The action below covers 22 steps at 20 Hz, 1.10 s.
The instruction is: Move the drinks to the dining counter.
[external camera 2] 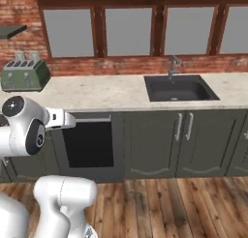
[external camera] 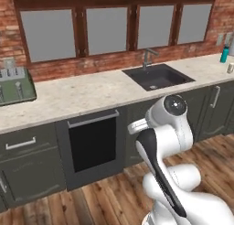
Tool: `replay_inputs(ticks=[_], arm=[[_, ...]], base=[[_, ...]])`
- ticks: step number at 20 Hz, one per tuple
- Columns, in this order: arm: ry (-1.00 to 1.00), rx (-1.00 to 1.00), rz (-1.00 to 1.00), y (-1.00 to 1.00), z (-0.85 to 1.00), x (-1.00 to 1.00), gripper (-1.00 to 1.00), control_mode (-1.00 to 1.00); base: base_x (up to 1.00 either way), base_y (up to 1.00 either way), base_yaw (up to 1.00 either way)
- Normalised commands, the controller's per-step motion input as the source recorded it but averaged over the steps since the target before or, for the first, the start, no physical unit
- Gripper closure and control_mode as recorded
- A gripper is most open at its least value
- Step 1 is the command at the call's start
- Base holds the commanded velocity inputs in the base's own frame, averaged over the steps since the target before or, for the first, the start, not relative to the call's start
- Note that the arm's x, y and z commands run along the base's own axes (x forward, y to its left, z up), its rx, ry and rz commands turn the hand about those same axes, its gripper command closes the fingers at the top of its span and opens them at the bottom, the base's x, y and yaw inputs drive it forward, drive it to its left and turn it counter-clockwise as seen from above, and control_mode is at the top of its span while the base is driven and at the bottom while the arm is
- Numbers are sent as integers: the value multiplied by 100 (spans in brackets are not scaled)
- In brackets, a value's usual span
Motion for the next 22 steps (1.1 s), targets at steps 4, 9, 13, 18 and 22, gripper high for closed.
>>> replay_inputs(ticks=[4,9,13,18,22], arm=[[0,0,0,0,0,0,-100,100],[0,0,0,0,0,0,-100,100],[0,0,0,0,0,0,-100,100],[0,0,0,0,0,0,-100,100],[0,0,0,0,0,0,-100,100]], base=[[64,-100,3],[65,-100,5],[65,-100,3],[54,-100,1],[41,-100,0]])
